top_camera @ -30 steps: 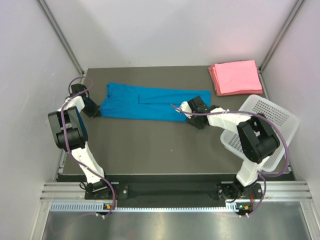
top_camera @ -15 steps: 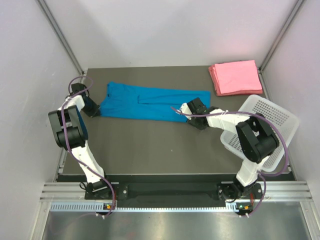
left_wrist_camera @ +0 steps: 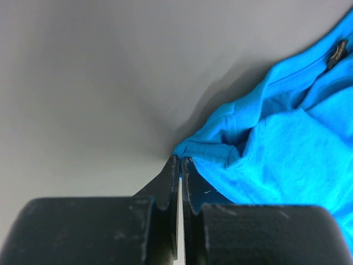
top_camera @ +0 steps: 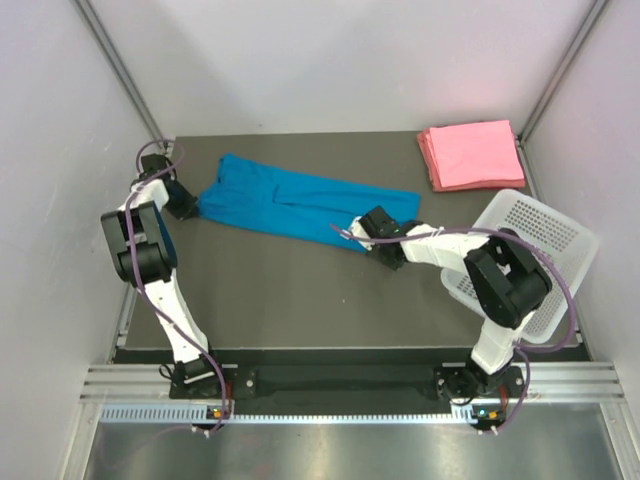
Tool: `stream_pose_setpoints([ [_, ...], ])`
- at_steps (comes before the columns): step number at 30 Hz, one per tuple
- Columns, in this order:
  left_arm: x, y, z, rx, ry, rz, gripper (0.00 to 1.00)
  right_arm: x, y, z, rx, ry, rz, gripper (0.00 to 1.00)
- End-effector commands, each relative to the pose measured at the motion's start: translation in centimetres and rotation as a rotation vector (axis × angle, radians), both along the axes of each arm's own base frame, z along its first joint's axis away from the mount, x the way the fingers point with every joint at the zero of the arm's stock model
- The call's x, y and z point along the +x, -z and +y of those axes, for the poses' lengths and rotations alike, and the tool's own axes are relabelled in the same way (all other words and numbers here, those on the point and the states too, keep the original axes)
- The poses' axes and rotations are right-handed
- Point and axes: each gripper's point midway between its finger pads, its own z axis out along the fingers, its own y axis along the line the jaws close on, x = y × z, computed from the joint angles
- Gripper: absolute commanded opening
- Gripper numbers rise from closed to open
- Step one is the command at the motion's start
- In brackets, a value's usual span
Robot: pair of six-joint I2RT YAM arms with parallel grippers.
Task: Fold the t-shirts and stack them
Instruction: Fold the tshirt
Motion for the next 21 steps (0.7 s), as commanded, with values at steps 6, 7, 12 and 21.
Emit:
stream_pose_setpoints([
  [6, 5.9, -1.1, 3.3, 0.109, 0.003, -0.114, 0.00, -8.2, 1.1, 2.5, -0.059, 0.174, 0.121, 0.00],
  [7, 6.8, -1.4, 3.6, 0.124, 0.010, -0.145, 0.00, -8.7, 0.8, 3.4, -0.054, 0.189, 0.113, 0.00],
  [12, 8.8, -1.6, 5.2, 0.145, -0.017, -0.161, 0.00, -12.6, 0.5, 7.1, -0.036, 0.203, 0.142, 0.00],
  [21, 10.4, 0.1, 5.5, 0.119, -0.019, -0.199, 0.00, -18.6, 0.2, 14.2, 0.038, 0.194, 0.205, 0.08],
])
